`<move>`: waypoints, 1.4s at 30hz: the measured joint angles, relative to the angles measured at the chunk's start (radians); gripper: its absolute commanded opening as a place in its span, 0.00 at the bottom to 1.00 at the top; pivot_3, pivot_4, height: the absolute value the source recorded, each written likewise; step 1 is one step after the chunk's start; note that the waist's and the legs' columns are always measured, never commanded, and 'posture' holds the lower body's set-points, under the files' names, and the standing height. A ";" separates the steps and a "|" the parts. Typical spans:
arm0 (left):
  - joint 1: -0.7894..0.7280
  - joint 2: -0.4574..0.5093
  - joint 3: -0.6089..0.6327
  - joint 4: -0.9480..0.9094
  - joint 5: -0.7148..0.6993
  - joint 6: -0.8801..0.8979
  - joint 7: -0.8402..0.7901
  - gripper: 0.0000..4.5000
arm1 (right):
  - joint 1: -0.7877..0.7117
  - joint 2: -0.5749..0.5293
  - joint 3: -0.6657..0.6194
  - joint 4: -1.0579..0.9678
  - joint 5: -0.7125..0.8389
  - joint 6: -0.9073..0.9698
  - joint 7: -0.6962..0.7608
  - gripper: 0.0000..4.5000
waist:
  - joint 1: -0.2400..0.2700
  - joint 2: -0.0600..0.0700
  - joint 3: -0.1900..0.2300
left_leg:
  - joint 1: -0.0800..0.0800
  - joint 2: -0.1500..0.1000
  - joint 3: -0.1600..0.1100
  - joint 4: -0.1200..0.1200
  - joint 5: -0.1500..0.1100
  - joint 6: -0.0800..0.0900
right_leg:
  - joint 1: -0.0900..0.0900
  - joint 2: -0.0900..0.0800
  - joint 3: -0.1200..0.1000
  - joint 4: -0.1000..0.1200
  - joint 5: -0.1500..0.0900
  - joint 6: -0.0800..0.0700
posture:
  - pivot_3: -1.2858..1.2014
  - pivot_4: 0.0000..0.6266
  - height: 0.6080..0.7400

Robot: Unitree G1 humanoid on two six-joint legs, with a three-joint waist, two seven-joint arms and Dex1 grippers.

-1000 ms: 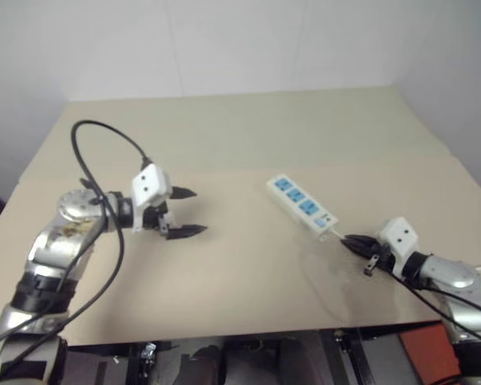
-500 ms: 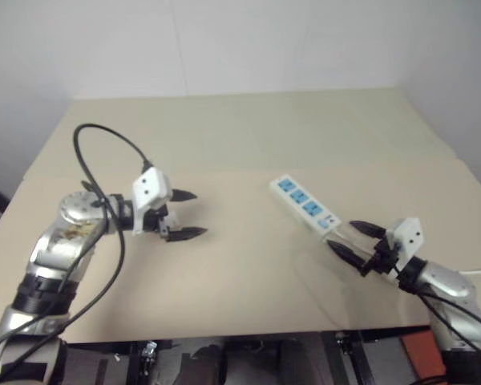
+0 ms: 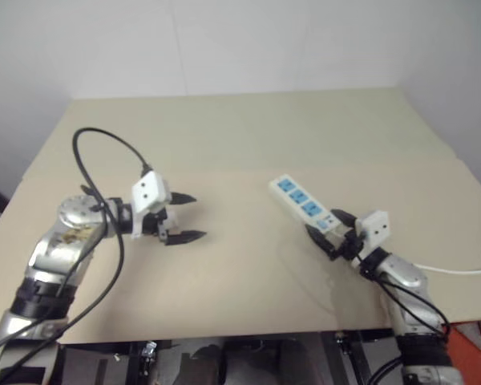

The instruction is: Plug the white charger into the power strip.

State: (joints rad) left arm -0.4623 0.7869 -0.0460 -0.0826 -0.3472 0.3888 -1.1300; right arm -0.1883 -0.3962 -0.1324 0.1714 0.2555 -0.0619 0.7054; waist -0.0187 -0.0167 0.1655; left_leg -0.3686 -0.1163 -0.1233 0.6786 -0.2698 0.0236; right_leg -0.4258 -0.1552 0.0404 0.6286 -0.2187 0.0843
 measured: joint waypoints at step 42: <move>-0.248 0.054 -0.125 0.177 0.155 -0.064 -0.149 1.00 | -0.311 -0.013 0.291 0.246 0.057 -0.087 0.722 0.76 | -0.032 0.000 0.000 | -0.001 0.011 0.007 0.001 -0.002 -0.004 | -0.005 0.010 0.001 0.002 0.005 -0.005 | 0.52 0.24 1.00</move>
State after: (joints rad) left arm -0.7101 0.8410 -0.1706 0.0943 -0.1925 0.3245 -1.2791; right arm -0.4989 -0.4088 0.1587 0.4170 0.3121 -0.1487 1.4277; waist -0.0504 -0.0172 0.1655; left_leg -0.3698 -0.1050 -0.1165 0.6796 -0.2714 0.0200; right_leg -0.4303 -0.1451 0.0411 0.6301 -0.2138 0.0789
